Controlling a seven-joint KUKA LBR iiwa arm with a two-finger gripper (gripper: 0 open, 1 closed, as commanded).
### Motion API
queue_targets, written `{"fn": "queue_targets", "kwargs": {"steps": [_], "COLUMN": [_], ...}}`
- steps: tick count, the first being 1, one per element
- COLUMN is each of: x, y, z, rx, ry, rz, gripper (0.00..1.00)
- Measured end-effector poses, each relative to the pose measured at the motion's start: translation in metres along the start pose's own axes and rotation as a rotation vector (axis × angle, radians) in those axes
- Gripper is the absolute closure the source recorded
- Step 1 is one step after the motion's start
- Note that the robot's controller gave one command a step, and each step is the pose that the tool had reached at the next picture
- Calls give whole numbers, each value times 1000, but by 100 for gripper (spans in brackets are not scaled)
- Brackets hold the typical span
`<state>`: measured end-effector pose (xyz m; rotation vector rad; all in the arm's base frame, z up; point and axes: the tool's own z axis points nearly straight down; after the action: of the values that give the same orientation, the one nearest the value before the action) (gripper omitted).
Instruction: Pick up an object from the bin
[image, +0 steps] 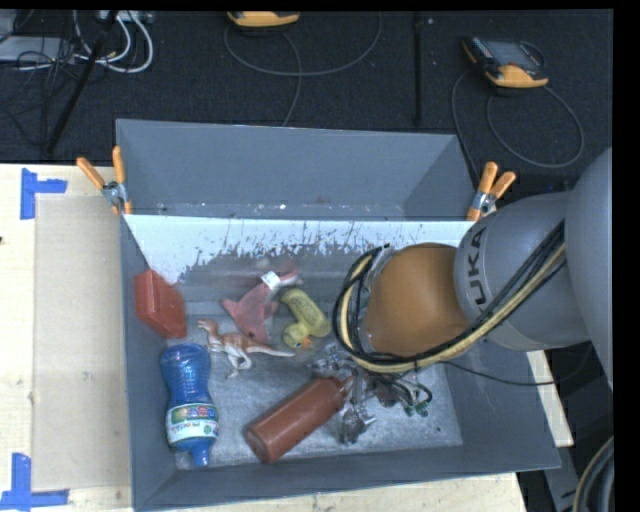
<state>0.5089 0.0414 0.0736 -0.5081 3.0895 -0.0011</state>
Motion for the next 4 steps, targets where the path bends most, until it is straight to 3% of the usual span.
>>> {"fn": "queue_targets", "kwargs": {"steps": [1, 2, 3, 4], "x": [20, 20, 22, 22], "y": [9, 9, -27, -27], "z": [0, 0, -61, -61], "rx": [-1, -1, -5, -5], "ry": [-1, -1, 10, 11], "rz": [18, 18, -214, -213], "gripper": [100, 100, 100, 100]}}
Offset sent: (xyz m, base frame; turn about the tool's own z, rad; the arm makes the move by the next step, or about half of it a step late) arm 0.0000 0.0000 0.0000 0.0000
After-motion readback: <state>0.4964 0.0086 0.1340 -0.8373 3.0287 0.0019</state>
